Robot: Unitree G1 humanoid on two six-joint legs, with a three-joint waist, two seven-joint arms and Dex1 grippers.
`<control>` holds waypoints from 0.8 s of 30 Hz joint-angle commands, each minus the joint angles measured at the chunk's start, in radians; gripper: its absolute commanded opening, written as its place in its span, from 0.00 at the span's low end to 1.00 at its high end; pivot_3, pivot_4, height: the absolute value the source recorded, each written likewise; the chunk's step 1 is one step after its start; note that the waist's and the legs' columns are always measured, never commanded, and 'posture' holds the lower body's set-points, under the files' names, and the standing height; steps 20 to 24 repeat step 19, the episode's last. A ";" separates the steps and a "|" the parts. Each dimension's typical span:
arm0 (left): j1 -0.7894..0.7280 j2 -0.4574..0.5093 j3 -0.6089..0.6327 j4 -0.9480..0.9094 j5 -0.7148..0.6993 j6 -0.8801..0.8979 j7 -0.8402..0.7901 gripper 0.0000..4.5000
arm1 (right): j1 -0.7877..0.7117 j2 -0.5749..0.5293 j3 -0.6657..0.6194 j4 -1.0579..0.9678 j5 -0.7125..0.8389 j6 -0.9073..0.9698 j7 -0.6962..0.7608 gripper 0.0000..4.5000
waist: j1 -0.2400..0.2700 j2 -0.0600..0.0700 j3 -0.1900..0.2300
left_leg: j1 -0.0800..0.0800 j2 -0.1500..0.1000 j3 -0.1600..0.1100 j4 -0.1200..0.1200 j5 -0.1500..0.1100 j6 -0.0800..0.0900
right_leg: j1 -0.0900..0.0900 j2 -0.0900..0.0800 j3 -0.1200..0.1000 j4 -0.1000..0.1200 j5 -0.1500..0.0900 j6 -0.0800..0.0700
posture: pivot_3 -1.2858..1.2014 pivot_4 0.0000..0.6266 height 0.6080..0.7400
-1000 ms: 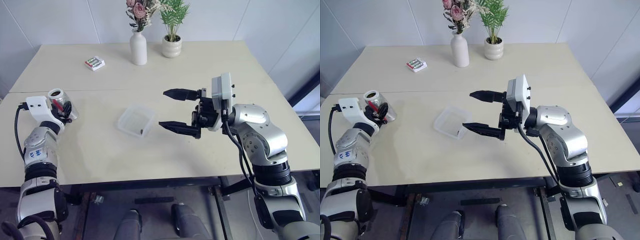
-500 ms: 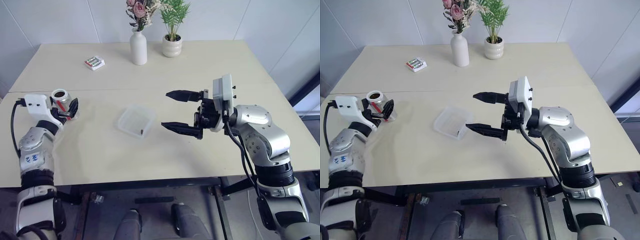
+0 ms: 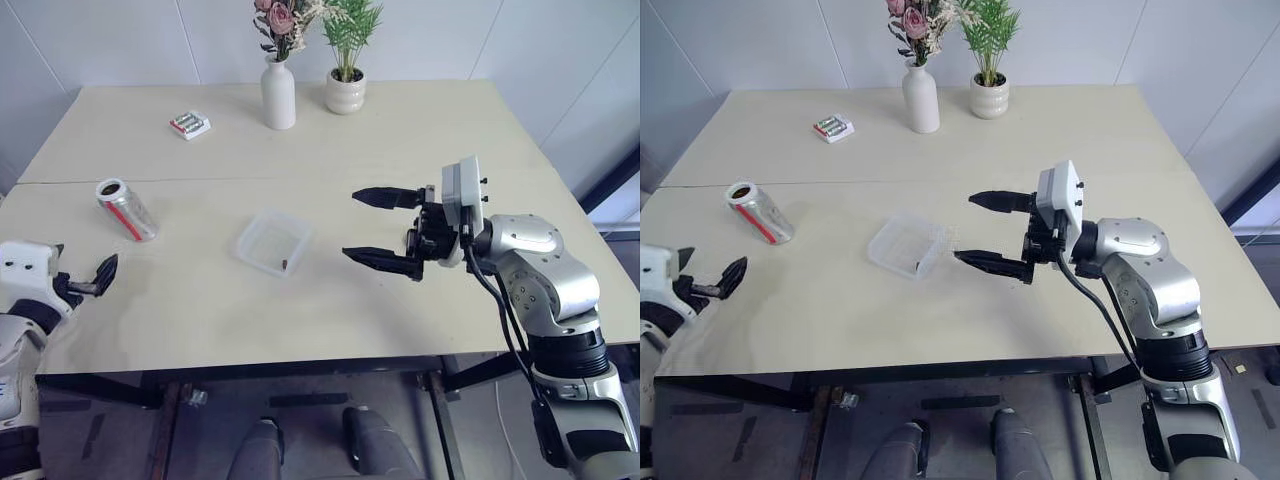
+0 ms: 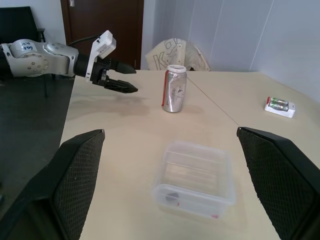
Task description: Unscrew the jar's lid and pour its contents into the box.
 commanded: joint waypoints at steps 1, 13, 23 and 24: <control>0.064 0.057 -0.018 -0.132 0.007 -0.079 -0.142 0.99 | 0.018 -0.056 -0.048 -0.026 0.003 -0.017 0.024 1.00 | 0.002 0.000 0.000 | 0.000 0.000 0.000 -0.001 0.000 0.000 | 0.000 0.000 0.000 -0.001 0.000 0.000 | 0.52 0.24 1.00; 0.063 0.164 -0.048 -0.352 -0.237 -0.059 -0.577 0.99 | 0.184 -0.249 -0.145 -0.007 -0.037 -0.124 0.128 1.00 | -0.005 0.002 0.001 | 0.000 0.002 0.004 -0.008 -0.002 0.001 | 0.001 0.001 0.001 -0.012 0.000 -0.001 | 0.52 0.24 1.00; 0.040 0.179 -0.053 -0.294 -0.192 -0.103 -0.631 0.99 | 0.192 -0.231 -0.138 -0.036 -0.037 -0.131 0.101 1.00 | -0.016 0.002 0.001 | 0.001 0.002 0.006 -0.005 -0.002 0.001 | 0.001 0.001 0.004 -0.009 -0.001 -0.002 | 0.52 0.24 1.00; 0.040 0.179 -0.053 -0.294 -0.192 -0.103 -0.631 0.99 | 0.192 -0.231 -0.138 -0.036 -0.037 -0.131 0.101 1.00 | -0.016 0.002 0.001 | 0.001 0.002 0.006 -0.005 -0.002 0.001 | 0.001 0.001 0.004 -0.009 -0.001 -0.002 | 0.52 0.24 1.00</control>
